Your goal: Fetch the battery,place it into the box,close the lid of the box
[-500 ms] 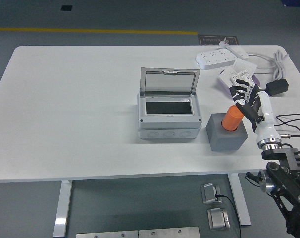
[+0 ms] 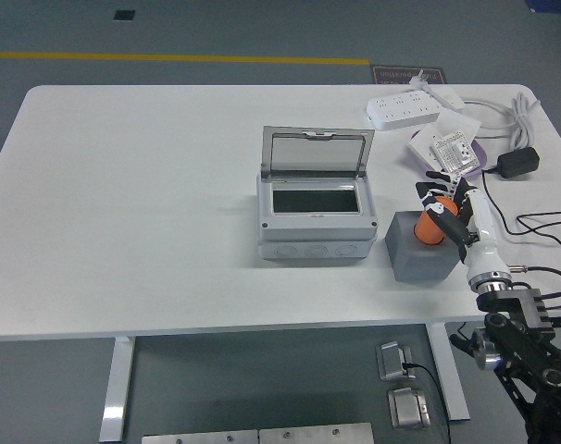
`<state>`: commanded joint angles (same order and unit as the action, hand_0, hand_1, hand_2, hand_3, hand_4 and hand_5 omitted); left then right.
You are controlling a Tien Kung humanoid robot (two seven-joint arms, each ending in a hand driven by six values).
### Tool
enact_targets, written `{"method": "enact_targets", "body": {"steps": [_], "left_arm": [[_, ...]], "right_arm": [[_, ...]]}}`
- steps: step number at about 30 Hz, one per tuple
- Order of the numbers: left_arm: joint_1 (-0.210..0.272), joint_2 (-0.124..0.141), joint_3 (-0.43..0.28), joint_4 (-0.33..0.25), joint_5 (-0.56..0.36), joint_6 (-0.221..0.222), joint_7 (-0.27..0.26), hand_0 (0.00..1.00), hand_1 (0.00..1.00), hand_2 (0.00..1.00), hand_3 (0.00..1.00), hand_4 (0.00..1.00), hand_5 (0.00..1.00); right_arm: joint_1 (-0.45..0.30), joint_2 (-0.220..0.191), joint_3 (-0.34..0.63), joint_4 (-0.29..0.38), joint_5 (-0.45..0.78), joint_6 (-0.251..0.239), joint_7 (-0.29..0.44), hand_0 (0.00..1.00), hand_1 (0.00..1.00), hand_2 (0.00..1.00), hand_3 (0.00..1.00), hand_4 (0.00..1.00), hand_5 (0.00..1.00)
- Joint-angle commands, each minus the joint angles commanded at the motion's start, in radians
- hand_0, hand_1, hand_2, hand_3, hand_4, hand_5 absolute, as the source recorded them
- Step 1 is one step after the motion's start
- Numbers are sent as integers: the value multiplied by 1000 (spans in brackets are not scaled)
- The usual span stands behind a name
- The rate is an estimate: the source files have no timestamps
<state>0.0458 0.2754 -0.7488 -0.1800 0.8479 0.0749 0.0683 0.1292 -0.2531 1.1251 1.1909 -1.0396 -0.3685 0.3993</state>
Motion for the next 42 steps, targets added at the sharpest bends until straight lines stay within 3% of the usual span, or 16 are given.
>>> {"method": "enact_targets", "body": {"steps": [16, 17, 22, 23, 34, 35, 42], "left_arm": [[-2, -1, -7, 0, 10, -1, 3, 435, 565, 519, 480, 196, 2], [-2, -1, -7, 0, 10, -2, 2, 435, 565, 519, 480, 199, 2], [-5, -1, -7, 0, 8, -2, 1, 435, 565, 519, 480, 199, 2], [-6, -1, -7, 0, 7, -2, 1, 435, 565, 520, 481, 201, 2], [-8, 0, -16, 0, 12, 0, 1, 435, 565, 520, 481, 201, 2], [-8, 0, -17, 0, 12, 1, 1, 436, 565, 521, 482, 203, 2], [-11, 2, -20, 0, 9, 4, -2, 435, 566, 521, 482, 206, 2]], "right_arm": [[2, 1, -23, -6, 10, -16, 6, 526, 561, 557, 617, 771, 389], [2, 1, -25, -8, 10, -17, 6, 428, 483, 495, 574, 706, 310], [1, 1, -33, -17, 10, -17, 1, 428, 483, 495, 574, 706, 310], [1, 0, -36, -18, 8, -16, 0, 398, 430, 444, 499, 589, 225], [3, -2, -49, -25, -1, -15, -9, 394, 413, 432, 476, 587, 198], [3, -2, -50, -26, -2, -15, -9, 421, 417, 432, 482, 583, 153], [5, -2, -64, -32, -5, -18, -14, 415, 418, 425, 480, 558, 175]]}}
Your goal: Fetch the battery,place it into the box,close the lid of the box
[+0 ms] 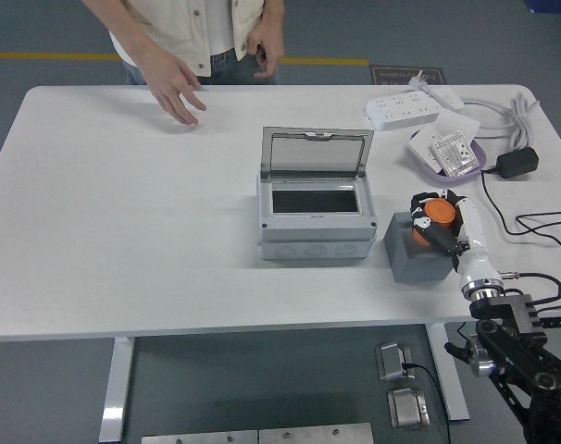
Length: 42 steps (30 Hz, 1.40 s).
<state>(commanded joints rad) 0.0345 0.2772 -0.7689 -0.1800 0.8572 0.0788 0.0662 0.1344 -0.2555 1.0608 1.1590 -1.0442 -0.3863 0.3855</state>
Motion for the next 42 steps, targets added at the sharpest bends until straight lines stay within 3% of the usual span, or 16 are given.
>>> {"method": "enact_targets", "body": {"steps": [4, 5, 10, 11, 16, 17, 22, 23, 37, 42], "left_arm": [[1, 0, -3, 0, 0, 1, 0, 435, 566, 521, 482, 206, 2], [1, 0, -4, 0, 0, 2, 0, 436, 566, 521, 483, 214, 2], [3, 0, -10, 0, 4, 3, -1, 436, 566, 521, 483, 214, 2], [3, 0, -11, 0, 5, 3, -1, 435, 567, 521, 486, 212, 2], [2, 0, -16, 0, 11, 5, -1, 435, 567, 521, 486, 212, 2], [2, 0, -17, 0, 13, 5, -1, 435, 568, 522, 488, 213, 2], [3, 0, -21, 0, 17, 7, -3, 435, 568, 522, 488, 213, 2], [4, 0, -23, 0, 18, 8, -3, 435, 568, 522, 488, 212, 2], [2, 4, -29, 0, 32, 12, -6, 434, 568, 522, 489, 204, 2], [3, 5, -30, 0, 36, 12, -5, 434, 568, 522, 489, 201, 2]], "right_arm": [[1, 0, -2, 3, 2, -4, 1, 415, 418, 425, 480, 558, 175], [1, -1, -1, 5, 2, -5, 2, 393, 405, 397, 444, 303, 8], [1, -1, 4, 17, 1, -19, 3, 393, 405, 397, 444, 303, 8], [2, -1, 5, 19, -1, -21, 2, 349, 368, 363, 389, 2, 2], [4, -1, 7, 21, 0, -27, 1, 349, 368, 363, 389, 2, 2], [4, -1, 6, 21, 1, -27, 1, 282, 296, 306, 295, 2, 2], [9, -3, -2, 20, -2, -34, -7, 282, 296, 306, 295, 2, 2], [11, -3, -3, 19, -3, -36, -8, 197, 240, 263, 230, 2, 2], [101, -32, -31, 13, -33, -62, -35, 164, 215, 238, 220, 2, 2], [141, -49, -39, 33, -111, -79, -86, 162, 215, 239, 221, 2, 2]]}}
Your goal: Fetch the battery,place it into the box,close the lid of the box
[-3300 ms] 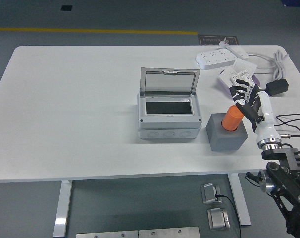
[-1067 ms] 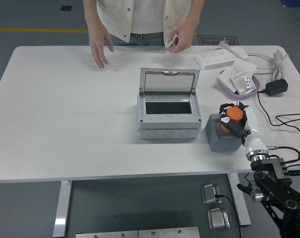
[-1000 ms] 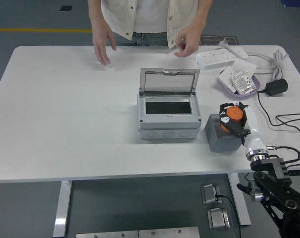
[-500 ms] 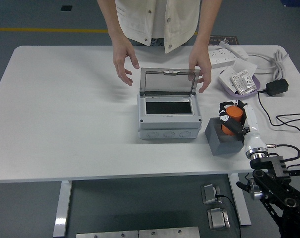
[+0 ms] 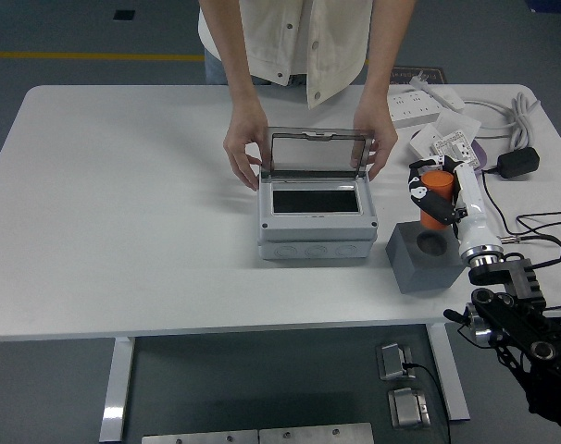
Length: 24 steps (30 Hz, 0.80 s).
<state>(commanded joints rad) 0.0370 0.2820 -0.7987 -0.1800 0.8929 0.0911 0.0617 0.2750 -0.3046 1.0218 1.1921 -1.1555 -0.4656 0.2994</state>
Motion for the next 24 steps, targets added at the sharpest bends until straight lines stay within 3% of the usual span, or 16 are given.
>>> {"method": "enact_targets", "body": {"steps": [5, 12, 24], "left_arm": [[1, 0, -4, 0, 6, 0, 3, 434, 570, 521, 489, 203, 2], [2, 1, -10, 0, 12, -1, 7, 435, 570, 522, 490, 206, 2], [7, 3, -25, 0, 23, -5, 24, 435, 572, 522, 489, 207, 2]], "right_arm": [[36, -25, -12, 49, -162, 3, -110, 166, 217, 240, 224, 2, 2], [92, -53, -55, 95, -434, 81, -288, 151, 207, 232, 230, 2, 2], [297, -38, -283, 27, -778, 239, -490, 128, 198, 221, 232, 2, 2]]}}
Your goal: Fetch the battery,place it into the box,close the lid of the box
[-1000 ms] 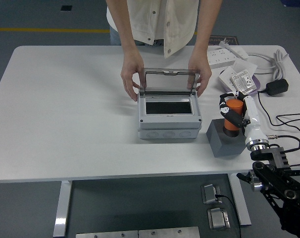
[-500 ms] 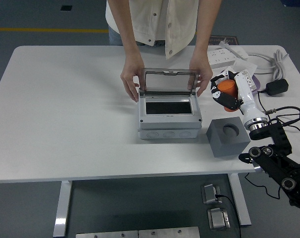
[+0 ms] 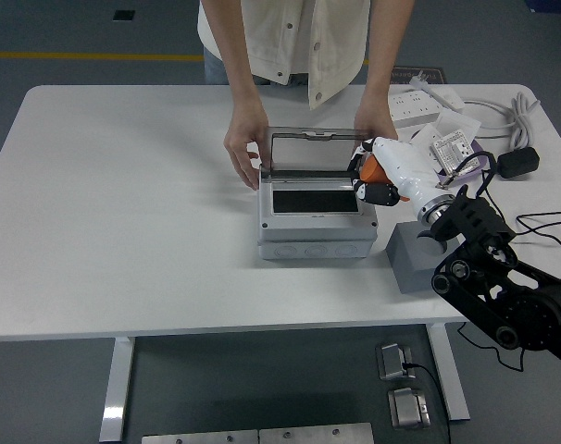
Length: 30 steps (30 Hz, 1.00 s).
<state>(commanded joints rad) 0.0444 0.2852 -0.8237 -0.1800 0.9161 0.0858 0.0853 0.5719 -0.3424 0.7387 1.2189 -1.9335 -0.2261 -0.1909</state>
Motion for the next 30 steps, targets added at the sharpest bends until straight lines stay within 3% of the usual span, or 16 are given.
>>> {"method": "enact_targets", "body": {"steps": [7, 19, 30], "left_arm": [[3, 3, -8, 0, 7, 0, 7, 435, 572, 522, 490, 205, 2], [-4, 5, -6, 0, 9, -1, 9, 433, 572, 520, 487, 184, 2], [-5, 7, -5, 0, 11, -1, 10, 433, 570, 520, 486, 184, 2]], "right_arm": [[84, 46, -93, -43, -30, 34, -24, 124, 197, 219, 231, 2, 2], [166, 144, -176, -115, -1, 27, -15, 114, 194, 216, 219, 2, 2], [198, 158, -223, -217, 55, -19, 32, 113, 193, 214, 217, 2, 2]]}}
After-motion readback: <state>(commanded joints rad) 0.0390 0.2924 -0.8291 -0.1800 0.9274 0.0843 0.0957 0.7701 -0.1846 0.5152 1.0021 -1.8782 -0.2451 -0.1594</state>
